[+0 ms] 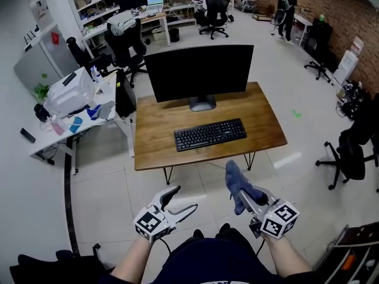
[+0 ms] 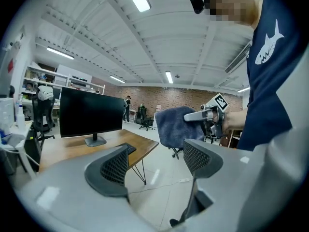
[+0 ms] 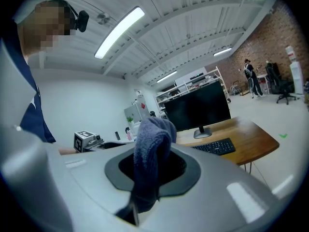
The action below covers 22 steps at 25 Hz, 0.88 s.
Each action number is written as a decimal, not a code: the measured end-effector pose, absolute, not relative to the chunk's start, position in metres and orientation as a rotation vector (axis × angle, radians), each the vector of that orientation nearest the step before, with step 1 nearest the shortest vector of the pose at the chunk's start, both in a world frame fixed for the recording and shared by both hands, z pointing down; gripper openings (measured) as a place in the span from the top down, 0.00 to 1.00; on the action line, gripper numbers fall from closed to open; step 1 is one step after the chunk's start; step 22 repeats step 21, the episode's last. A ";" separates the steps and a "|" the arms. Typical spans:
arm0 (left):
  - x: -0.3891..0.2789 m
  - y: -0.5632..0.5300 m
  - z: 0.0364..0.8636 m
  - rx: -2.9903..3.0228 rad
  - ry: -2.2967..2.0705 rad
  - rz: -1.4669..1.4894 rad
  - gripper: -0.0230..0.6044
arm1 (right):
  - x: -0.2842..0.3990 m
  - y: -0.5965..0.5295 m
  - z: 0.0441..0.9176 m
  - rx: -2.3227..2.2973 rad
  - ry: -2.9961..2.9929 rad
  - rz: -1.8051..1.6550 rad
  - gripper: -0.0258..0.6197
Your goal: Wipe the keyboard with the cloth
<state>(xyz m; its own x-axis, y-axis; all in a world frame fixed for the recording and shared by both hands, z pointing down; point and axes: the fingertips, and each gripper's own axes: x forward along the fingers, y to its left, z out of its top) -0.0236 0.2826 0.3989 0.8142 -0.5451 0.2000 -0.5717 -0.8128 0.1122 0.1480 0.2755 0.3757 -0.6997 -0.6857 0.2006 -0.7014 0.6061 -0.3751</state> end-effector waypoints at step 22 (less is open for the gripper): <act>0.022 0.313 0.382 2.826 -0.979 0.174 0.41 | 0.171 0.311 0.352 1.028 -2.865 0.630 0.86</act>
